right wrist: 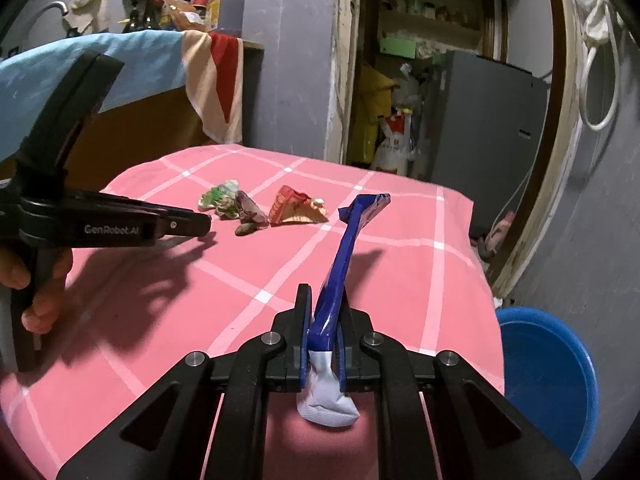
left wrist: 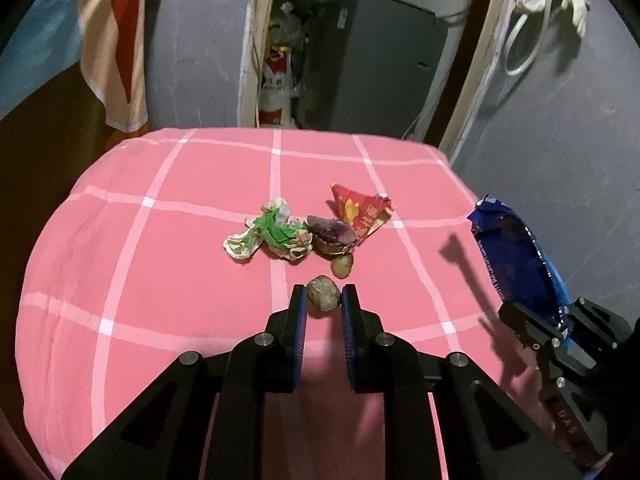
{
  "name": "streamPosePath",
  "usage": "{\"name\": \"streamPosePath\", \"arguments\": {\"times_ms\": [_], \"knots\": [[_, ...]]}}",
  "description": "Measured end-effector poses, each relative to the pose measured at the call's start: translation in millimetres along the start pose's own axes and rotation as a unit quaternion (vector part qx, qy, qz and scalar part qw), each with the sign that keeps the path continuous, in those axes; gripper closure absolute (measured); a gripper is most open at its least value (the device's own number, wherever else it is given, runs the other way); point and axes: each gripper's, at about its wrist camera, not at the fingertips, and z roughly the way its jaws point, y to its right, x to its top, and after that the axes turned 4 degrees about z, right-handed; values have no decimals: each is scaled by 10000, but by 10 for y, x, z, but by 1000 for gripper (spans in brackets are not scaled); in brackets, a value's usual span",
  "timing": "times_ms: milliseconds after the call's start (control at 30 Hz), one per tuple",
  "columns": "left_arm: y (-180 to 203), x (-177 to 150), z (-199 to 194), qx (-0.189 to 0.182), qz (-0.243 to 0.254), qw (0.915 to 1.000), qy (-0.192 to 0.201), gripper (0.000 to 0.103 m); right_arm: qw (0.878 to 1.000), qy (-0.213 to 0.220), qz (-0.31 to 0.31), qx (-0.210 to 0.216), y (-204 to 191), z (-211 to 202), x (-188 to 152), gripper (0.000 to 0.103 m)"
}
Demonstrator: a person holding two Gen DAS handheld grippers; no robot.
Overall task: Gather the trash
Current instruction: 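Carry both held pieces over the blue basin and open both tools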
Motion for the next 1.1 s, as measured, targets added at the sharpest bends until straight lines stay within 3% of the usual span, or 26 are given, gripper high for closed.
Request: {"name": "streamPosePath", "arguments": {"times_ms": [233,567,900,1100], "knots": [[97,-5,-452,-229,-146,9934,1111,89,9961,854,-185,-124,-52,-371,8,95],[616,72,-1022,-509,187,9649,2571,89,9721,2157,-511,-766,-44,-1040,64,95],[1119,84,-1300,-761,440,9415,3252,89,9490,2773,-438,-1431,286,-1602,-19,95],[1441,42,-1299,-950,537,9357,3354,89,9427,2848,-330,-1704,490,-1766,-105,95]]}}
